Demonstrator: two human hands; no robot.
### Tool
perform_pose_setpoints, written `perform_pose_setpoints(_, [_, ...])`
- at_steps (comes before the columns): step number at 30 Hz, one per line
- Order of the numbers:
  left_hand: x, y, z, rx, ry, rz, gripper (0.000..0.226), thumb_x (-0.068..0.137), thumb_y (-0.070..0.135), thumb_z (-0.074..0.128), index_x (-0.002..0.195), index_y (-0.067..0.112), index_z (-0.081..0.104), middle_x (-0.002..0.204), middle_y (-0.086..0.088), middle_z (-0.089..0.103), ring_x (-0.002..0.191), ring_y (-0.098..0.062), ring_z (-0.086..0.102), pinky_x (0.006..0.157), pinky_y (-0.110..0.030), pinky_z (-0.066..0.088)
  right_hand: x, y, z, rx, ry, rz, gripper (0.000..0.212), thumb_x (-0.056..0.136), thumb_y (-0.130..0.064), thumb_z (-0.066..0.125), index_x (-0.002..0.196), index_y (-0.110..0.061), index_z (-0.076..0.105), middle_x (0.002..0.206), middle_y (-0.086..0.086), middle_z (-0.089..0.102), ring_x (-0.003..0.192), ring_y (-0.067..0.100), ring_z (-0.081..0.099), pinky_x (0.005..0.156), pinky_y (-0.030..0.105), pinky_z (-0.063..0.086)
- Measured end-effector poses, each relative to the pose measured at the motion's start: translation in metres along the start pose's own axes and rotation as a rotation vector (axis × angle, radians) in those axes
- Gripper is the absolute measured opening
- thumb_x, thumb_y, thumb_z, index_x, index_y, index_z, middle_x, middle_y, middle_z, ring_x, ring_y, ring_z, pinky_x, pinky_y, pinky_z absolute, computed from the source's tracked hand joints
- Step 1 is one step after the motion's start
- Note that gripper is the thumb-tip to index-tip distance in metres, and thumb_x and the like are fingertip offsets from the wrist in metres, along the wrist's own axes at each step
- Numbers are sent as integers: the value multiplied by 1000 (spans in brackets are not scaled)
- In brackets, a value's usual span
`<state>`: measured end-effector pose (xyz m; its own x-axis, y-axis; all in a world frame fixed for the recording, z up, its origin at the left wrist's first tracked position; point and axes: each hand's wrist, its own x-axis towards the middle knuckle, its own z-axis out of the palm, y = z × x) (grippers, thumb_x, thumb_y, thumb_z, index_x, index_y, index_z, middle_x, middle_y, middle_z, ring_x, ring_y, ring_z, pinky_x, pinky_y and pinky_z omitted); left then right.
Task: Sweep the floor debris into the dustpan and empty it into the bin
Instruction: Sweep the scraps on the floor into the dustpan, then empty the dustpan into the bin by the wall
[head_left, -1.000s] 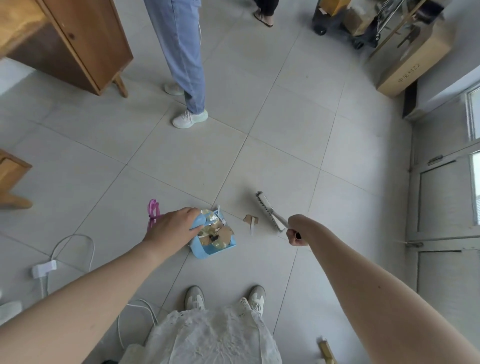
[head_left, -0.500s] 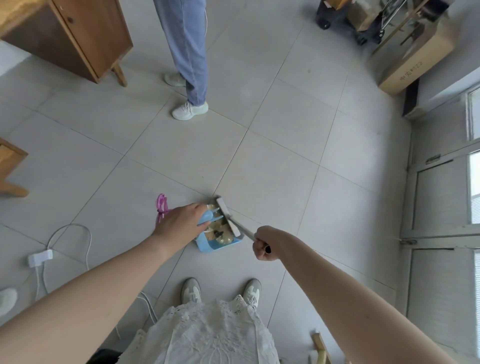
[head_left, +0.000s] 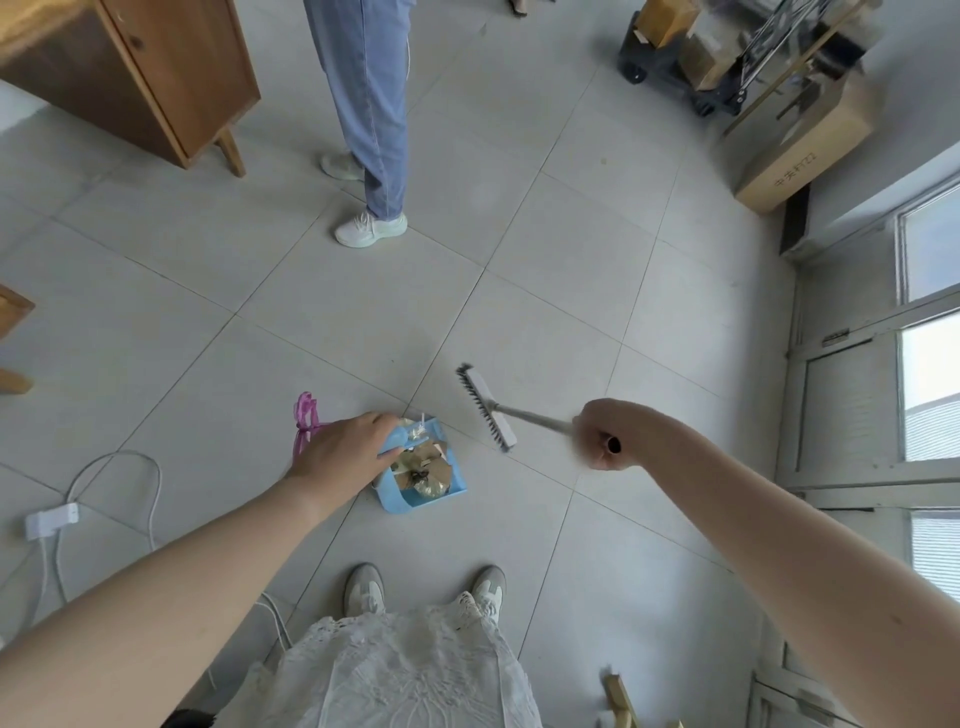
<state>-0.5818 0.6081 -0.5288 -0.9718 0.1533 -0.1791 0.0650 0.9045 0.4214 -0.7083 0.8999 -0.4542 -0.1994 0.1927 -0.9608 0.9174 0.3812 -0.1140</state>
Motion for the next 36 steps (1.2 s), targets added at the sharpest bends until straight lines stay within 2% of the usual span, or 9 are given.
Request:
perform_pose_setpoints(4, [-3, -3, -2, -14, 6, -16, 22, 92, 32, 55, 106, 15, 54, 96, 0, 64, 72, -20, 62, 50, -25, 39, 0, -8, -2, 30, 43, 10, 23, 95, -3, 31, 75, -7, 43, 39, 4, 37, 20, 10, 27, 28, 9, 25])
perform_pose_setpoints(9, [-3, -7, -15, -48, 50, -79, 16, 89, 30, 58, 89, 15, 53, 83, 1, 60, 63, -18, 57, 50, -31, 45, 2, -18, 17, 94, 40, 30, 24, 96, -7, 34, 74, -7, 44, 53, 2, 39, 18, 11, 31, 28, 9, 26])
perform_pose_setpoints(13, [6, -7, -25, -50, 91, -102, 17, 89, 31, 58, 89, 15, 54, 81, 3, 58, 66, -20, 58, 51, -31, 43, 3, -30, 31, 137, 38, 30, 26, 95, -9, 36, 70, -8, 44, 37, 5, 39, 18, 11, 31, 27, 9, 28])
perform_pose_setpoints(23, [22, -10, -37, -10, 130, -151, 21, 86, 35, 61, 81, 16, 54, 78, 2, 61, 61, -22, 59, 50, -31, 46, -1, -55, 43, 76, -4, -19, 24, 95, -6, 34, 73, -8, 44, 35, 4, 38, 18, 11, 32, 29, 9, 30])
perform_pose_setpoints(25, [27, -8, -44, -5, 153, -148, 20, 84, 35, 62, 79, 17, 55, 81, 3, 66, 74, -20, 65, 52, -30, 49, -6, -62, 45, 59, -10, -38, 23, 96, -5, 34, 74, -8, 43, 36, 4, 39, 19, 12, 33, 29, 10, 31])
perform_pose_setpoints(27, [33, -8, -54, 0, 173, -126, 20, 82, 34, 62, 74, 18, 55, 81, 4, 68, 106, -14, 63, 59, -32, 53, -11, -70, 48, 44, -14, -59, 23, 96, -5, 34, 75, -7, 43, 44, 5, 40, 20, 13, 35, 29, 13, 34])
perform_pose_setpoints(28, [36, -7, -60, -5, 183, -121, 22, 81, 34, 61, 70, 18, 52, 77, 5, 67, 113, -13, 59, 61, -32, 53, -13, -75, 49, 43, -17, -71, 22, 97, -5, 35, 76, -7, 43, 49, 6, 40, 21, 14, 37, 30, 13, 36])
perform_pose_setpoints(33, [50, -4, -101, 32, 244, -153, 26, 80, 36, 60, 68, 20, 45, 69, 6, 56, 76, -17, 57, 54, -30, 42, -25, -96, 52, 50, -53, -107, 13, 97, -6, 33, 95, -4, 46, 49, 6, 41, 22, 14, 36, 30, 13, 33])
perform_pose_setpoints(36, [55, -2, -120, 72, 297, -190, 26, 80, 37, 60, 68, 20, 44, 67, 8, 50, 69, -14, 50, 47, -27, 31, -29, -116, 53, -31, -80, -132, 12, 96, -5, 32, 98, -5, 44, 47, 6, 40, 21, 14, 36, 29, 14, 32])
